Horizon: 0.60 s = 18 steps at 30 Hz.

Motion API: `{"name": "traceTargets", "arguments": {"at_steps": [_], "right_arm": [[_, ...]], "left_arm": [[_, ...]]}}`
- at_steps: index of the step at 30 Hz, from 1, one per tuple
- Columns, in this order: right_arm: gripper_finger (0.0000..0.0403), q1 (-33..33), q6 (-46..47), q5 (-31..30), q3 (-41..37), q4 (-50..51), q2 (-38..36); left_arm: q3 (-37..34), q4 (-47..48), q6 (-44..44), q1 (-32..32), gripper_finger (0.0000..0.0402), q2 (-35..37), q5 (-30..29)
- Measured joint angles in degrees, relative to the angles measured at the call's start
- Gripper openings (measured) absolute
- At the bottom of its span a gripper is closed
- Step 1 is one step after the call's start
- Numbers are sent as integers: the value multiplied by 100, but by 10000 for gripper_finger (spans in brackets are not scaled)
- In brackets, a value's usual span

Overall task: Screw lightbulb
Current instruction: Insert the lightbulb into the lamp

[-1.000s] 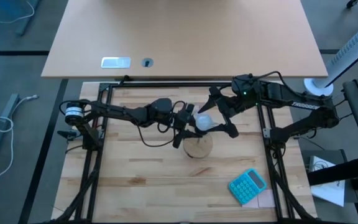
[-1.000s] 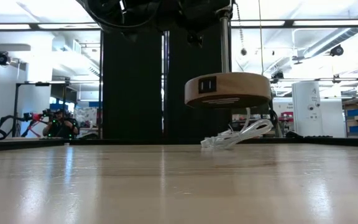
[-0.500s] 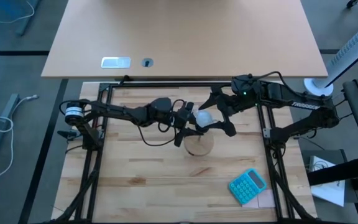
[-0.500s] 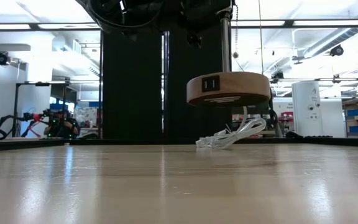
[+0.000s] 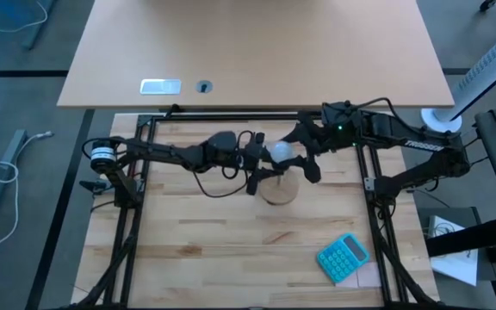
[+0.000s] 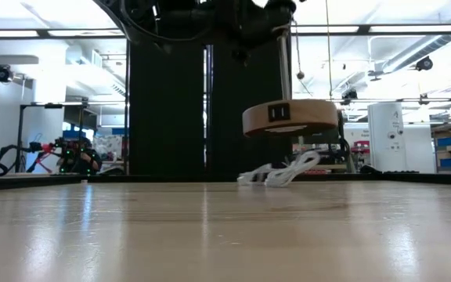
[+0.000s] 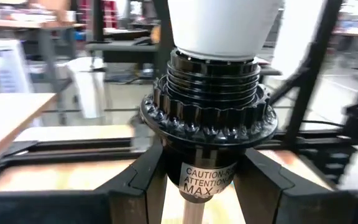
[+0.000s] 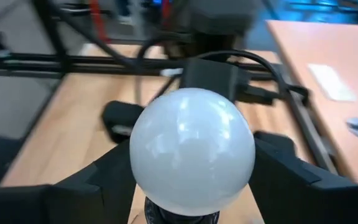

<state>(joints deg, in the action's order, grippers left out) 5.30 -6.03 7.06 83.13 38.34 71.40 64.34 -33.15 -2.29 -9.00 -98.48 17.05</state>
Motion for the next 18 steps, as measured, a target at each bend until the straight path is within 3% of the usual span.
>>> {"name": "traceTargets", "arguments": {"at_steps": [4,11,18], "right_arm": [[256,2,205,-730,0,33,-2],[251,0,597,-2351,0,-14,7],[257,17,1283,-2933,9,-497,263]], "left_arm": [[0,3,-145,-106,141,0,-596],[0,-130,-175,-157,141,0,-2237],[9,-407,386,-155,141,0,-3066]]}}
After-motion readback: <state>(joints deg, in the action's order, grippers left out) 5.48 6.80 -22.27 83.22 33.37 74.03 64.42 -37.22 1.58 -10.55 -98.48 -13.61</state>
